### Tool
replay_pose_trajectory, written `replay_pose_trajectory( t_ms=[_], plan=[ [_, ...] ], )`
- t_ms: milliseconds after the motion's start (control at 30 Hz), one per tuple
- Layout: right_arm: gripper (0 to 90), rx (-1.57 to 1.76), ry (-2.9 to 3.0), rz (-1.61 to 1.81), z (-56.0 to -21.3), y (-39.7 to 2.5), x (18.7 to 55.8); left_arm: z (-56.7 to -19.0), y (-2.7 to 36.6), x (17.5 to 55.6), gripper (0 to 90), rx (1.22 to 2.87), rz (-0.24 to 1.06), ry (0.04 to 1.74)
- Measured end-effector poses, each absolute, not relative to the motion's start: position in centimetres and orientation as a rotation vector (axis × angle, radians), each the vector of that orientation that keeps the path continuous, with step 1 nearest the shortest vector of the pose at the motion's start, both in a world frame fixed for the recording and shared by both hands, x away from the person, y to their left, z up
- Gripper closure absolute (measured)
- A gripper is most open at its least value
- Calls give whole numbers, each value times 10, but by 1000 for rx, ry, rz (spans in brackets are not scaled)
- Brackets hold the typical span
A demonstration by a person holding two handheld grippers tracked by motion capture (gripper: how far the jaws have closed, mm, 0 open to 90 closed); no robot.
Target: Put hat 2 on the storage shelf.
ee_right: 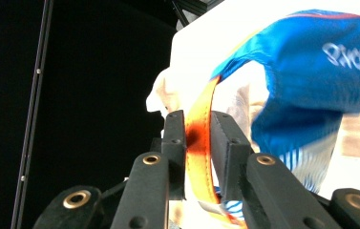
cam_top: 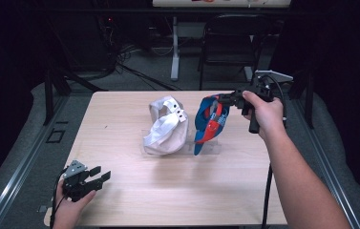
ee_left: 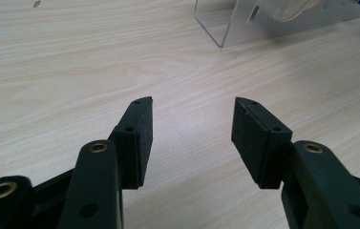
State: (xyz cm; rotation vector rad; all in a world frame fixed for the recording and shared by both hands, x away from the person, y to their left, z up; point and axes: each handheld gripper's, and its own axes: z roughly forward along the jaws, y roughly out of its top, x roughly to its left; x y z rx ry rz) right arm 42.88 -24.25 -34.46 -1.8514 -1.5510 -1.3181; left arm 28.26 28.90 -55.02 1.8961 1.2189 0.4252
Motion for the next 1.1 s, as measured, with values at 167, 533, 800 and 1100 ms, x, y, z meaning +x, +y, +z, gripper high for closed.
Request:
replay_pose_trajectory(
  t_ms=[167,533,800,1100],
  plan=[
    [707,-1859,-1591,-1309,-338,-247,425,-550,288,283,499,1896,428,1220],
    [505,-1901,-1862,-1311,-332,-245,407,-551,289,283,496,1879,439,1224],
    [419,-1885,-2033,-1374,-343,-246,387,-552,290,283,489,1885,440,1228],
    [411,-1813,-2135,-1450,-361,-251,353,-553,290,284,471,1885,436,1239]
  ],
)
